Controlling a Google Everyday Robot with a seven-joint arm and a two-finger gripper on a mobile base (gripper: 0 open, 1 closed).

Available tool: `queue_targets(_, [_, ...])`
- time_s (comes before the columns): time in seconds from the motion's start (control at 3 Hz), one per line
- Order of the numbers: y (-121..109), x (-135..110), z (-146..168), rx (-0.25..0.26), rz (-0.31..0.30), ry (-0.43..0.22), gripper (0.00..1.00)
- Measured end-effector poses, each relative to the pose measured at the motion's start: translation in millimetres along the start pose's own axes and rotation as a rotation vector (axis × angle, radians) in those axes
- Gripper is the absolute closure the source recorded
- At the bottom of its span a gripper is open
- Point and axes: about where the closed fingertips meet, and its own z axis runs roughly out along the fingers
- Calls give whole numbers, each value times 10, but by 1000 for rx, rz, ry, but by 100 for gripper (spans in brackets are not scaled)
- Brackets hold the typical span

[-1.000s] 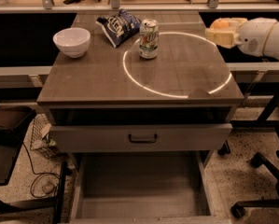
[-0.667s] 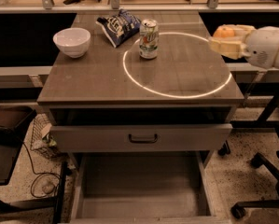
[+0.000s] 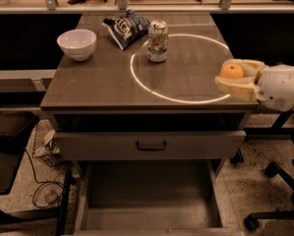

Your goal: Place orange into middle drawer

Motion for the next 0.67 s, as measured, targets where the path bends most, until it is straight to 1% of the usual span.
queue_targets(0.33, [308, 374, -121, -104, 26, 19, 100])
queue_targets(0.67, [576, 863, -328, -229, 105, 24, 100])
